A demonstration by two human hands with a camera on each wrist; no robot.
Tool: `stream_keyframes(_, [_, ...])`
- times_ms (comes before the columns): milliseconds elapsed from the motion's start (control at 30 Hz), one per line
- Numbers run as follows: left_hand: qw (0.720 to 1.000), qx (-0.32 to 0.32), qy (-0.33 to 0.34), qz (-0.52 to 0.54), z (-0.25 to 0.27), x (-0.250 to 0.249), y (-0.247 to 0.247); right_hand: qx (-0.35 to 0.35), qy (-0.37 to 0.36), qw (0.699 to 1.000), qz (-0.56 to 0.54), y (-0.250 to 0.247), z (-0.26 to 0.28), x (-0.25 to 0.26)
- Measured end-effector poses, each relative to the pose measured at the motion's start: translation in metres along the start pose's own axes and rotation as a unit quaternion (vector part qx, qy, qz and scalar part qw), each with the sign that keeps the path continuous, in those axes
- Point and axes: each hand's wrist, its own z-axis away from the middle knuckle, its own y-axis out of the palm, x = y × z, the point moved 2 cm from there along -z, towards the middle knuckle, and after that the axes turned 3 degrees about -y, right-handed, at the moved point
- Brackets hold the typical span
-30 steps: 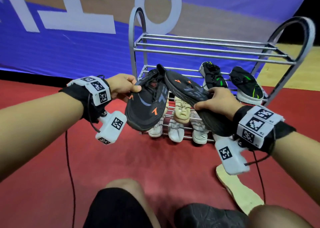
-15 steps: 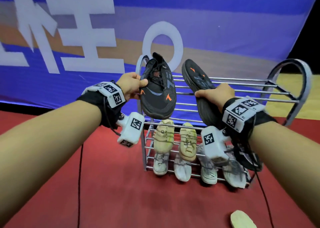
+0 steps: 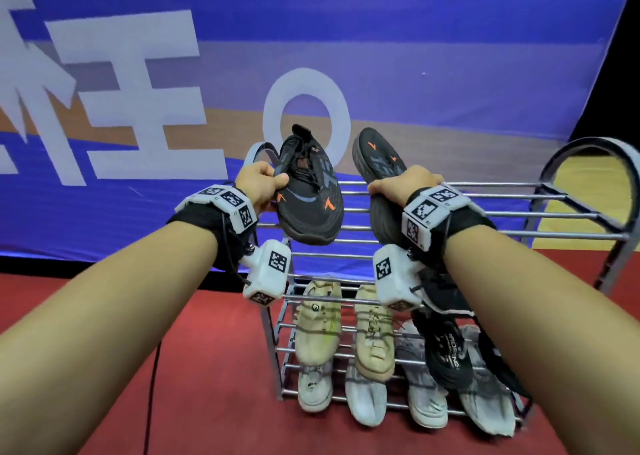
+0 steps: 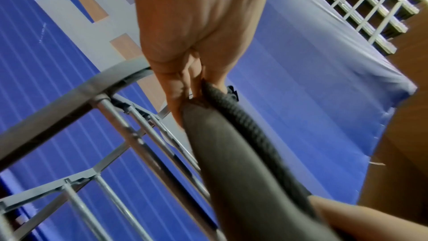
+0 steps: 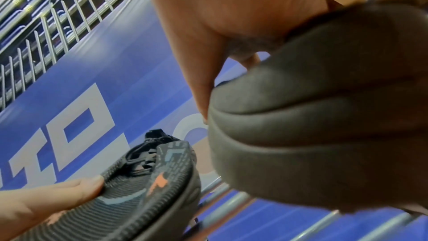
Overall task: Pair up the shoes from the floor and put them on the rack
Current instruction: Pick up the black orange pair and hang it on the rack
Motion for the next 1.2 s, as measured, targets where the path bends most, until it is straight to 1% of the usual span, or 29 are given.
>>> stream_keyframes(67, [0.999,0.015,-0.025,-0.037,-0.013,0.009,0.006,0.009,-0.007,0.999,0.036,0.008,-0.006,0.007])
stream_keyframes(133, [0.997,0.019,-0.052,-0.057,-0.020,0.022,0.007,0.018,-0.035,0.996,0.080,0.017,-0.009,0.013])
stream_keyframes(233, [0.998,-0.010,-0.066,-0.021,-0.028,0.034,0.010,0.060,-0.102,0.986,0.119,0.026,-0.013,0.021])
stream_keyframes(300, [0.997,-0.006,-0.081,0.005,-0.023,0.031,0.014,0.078,-0.117,0.983,0.116,0.023,-0.012,0.020])
stream_keyframes(333, [0.997,0.000,-0.078,0.007,-0.018,0.029,0.015,0.069,-0.118,0.986,0.097,0.019,-0.011,0.018])
stream_keyframes(400, [0.998,0.022,-0.047,-0.019,-0.008,0.026,0.019,0.018,-0.122,0.990,0.064,0.015,-0.010,0.011])
stream_keyframes(467, [0.997,0.037,0.018,-0.067,0.007,0.028,0.024,-0.029,-0.125,0.992,0.022,0.010,-0.004,-0.001])
stream_keyframes(533, [0.988,0.040,0.057,-0.135,0.030,0.034,0.031,-0.046,-0.106,0.993,-0.021,0.008,0.008,-0.016])
stream_keyframes(567, [0.982,0.046,0.067,-0.169,0.038,0.039,0.034,-0.040,-0.094,0.994,-0.043,0.008,0.014,-0.024])
stream_keyframes(633, [0.975,0.047,0.072,-0.206,0.050,0.049,0.039,-0.003,-0.086,0.990,-0.108,0.014,0.025,-0.035])
stream_keyframes(700, [0.973,0.034,0.089,-0.211,0.053,0.053,0.037,0.029,-0.099,0.982,-0.160,0.022,0.035,-0.042])
stream_keyframes(733, [0.974,0.031,0.095,-0.201,0.055,0.050,0.035,0.026,-0.113,0.979,-0.167,0.025,0.038,-0.045])
stream_keyframes(833, [0.977,0.033,0.108,-0.182,0.052,0.042,0.031,-0.023,-0.166,0.970,-0.173,0.030,0.044,-0.051])
stream_keyframes(933, [0.979,0.042,0.115,-0.160,0.049,0.034,0.025,-0.066,-0.188,0.962,-0.187,0.034,0.048,-0.052])
stream_keyframes(1000, [0.981,0.046,0.114,-0.148,0.044,0.035,0.020,-0.096,-0.203,0.958,-0.178,0.037,0.050,-0.048])
stream_keyframes(1067, [0.982,0.058,0.105,-0.149,0.038,0.039,0.016,-0.128,-0.212,0.955,-0.164,0.042,0.050,-0.044])
stream_keyframes(1133, [0.980,0.070,0.101,-0.154,0.038,0.043,0.016,-0.145,-0.211,0.953,-0.162,0.048,0.048,-0.043])
stream_keyframes(1200, [0.983,0.068,0.104,-0.138,0.037,0.048,0.016,-0.155,-0.208,0.952,-0.160,0.055,0.046,-0.045])
